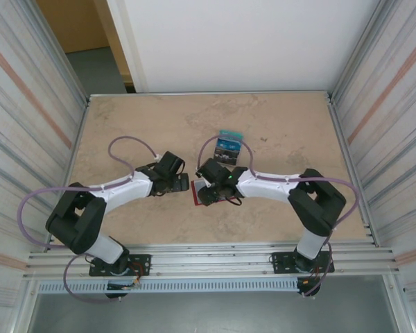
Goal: Take the credit cards out of the card holder
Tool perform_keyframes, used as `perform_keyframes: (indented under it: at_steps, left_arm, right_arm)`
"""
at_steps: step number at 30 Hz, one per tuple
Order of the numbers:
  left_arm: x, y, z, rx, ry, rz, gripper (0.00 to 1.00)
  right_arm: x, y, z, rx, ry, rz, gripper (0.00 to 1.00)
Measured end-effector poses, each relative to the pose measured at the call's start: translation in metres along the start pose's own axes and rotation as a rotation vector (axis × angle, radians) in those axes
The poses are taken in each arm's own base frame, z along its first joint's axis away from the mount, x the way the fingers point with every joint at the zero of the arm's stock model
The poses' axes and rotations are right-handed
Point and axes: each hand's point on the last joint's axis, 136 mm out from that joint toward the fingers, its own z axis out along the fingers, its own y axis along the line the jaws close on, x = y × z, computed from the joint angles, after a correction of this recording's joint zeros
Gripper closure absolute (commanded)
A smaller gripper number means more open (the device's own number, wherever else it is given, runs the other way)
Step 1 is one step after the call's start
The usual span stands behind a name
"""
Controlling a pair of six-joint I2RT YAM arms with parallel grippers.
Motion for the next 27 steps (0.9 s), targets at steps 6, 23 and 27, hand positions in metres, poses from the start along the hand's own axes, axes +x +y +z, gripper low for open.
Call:
perform_keyframes:
  at_steps: [6, 23, 27]
  left_arm:
    - [0.001, 0.001, 0.000, -0.002, 0.003, -0.022, 0.01]
    - [0.001, 0.001, 0.000, -0.003, 0.004, -0.028, 0.01]
    - [0.001, 0.001, 0.000, -0.003, 0.004, -0.028, 0.01]
  right_arm:
    - [0.002, 0.011, 0.010, -0.005, 0.025, -0.001, 0.41]
    - [-0.006, 0.011, 0.023, -0.010, 0.031, 0.037, 0.50]
    - [-0.007, 0.007, 0.023, -0.017, 0.034, 0.065, 0.66]
